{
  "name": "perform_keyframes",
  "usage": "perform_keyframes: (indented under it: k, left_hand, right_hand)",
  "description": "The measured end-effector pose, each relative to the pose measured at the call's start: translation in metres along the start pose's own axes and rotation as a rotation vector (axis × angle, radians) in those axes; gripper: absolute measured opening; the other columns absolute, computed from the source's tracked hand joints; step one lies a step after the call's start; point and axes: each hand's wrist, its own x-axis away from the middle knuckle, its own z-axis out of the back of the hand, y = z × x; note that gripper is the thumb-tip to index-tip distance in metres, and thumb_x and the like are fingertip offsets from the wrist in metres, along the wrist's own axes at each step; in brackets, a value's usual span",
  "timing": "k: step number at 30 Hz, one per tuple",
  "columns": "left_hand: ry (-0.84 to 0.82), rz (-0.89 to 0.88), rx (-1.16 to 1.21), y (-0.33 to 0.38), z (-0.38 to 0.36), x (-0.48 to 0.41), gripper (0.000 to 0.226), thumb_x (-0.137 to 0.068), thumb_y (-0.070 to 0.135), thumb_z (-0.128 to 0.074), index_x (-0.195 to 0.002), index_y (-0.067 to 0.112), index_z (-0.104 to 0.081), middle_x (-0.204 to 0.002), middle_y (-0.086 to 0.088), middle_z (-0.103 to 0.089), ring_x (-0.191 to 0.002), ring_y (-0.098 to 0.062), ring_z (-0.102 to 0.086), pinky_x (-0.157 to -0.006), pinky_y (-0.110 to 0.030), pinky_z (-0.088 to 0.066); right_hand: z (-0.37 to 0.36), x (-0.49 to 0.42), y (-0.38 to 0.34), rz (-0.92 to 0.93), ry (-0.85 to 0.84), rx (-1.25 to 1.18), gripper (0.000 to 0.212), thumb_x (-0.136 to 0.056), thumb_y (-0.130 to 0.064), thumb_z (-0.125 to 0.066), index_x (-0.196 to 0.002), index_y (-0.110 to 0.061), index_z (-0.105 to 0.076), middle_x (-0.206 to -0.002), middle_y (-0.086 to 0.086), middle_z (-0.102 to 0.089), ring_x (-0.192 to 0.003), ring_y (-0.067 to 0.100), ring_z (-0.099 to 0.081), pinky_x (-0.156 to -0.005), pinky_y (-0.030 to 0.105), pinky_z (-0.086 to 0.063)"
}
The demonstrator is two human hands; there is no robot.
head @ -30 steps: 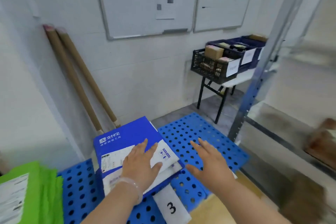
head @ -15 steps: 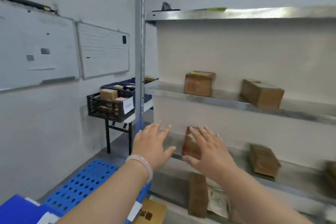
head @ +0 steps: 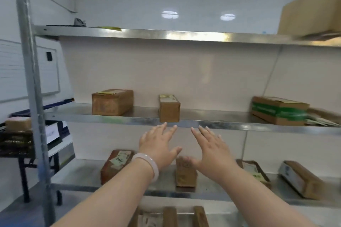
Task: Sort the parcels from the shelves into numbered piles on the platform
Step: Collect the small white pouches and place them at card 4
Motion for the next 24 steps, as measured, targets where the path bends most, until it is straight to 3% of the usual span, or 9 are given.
perform_keyframes:
  k: [9,18,24]
  left_hand:
    - [-0.024,-0.199,0.103,0.170,-0.067,-0.078,0.070,-0.089,0.065,-0.039,-0.149,0.044,-0.009,-0.160,0.009,-0.009,-0.147,-0.015,-0.007,-0.118,-0.043,-0.013]
    - [-0.067,-0.413,0.224,0.288,-0.119,-0.125,0.069,-0.090,0.063,-0.041,-0.149,0.044,-0.011,-0.160,0.010,-0.009,-0.147,-0.017,-0.008,-0.117,-0.044,-0.013]
    - [-0.110,-0.545,0.264,0.349,-0.152,-0.159,0.069,-0.091,0.063,-0.038,-0.150,0.041,-0.011,-0.160,0.006,-0.009,-0.147,-0.019,-0.010,-0.118,-0.042,-0.014]
  right_hand:
    - [0.049,0.021,0.171,-0.169,0.039,0.116,0.084,-0.087,-0.069,-0.038,-0.152,-0.037,0.005,-0.161,-0.009,0.008,-0.148,0.012,0.011,-0.121,0.042,-0.001]
    - [0.052,0.049,0.292,-0.395,0.003,0.186,0.084,-0.087,-0.067,-0.040,-0.151,-0.035,0.004,-0.162,-0.007,0.006,-0.148,0.015,0.007,-0.121,0.044,-0.001]
    - [0.056,0.042,0.355,-0.533,0.070,0.191,0.078,-0.090,-0.058,-0.041,-0.152,-0.033,0.000,-0.162,-0.006,0.001,-0.149,0.016,0.002,-0.121,0.044,-0.006]
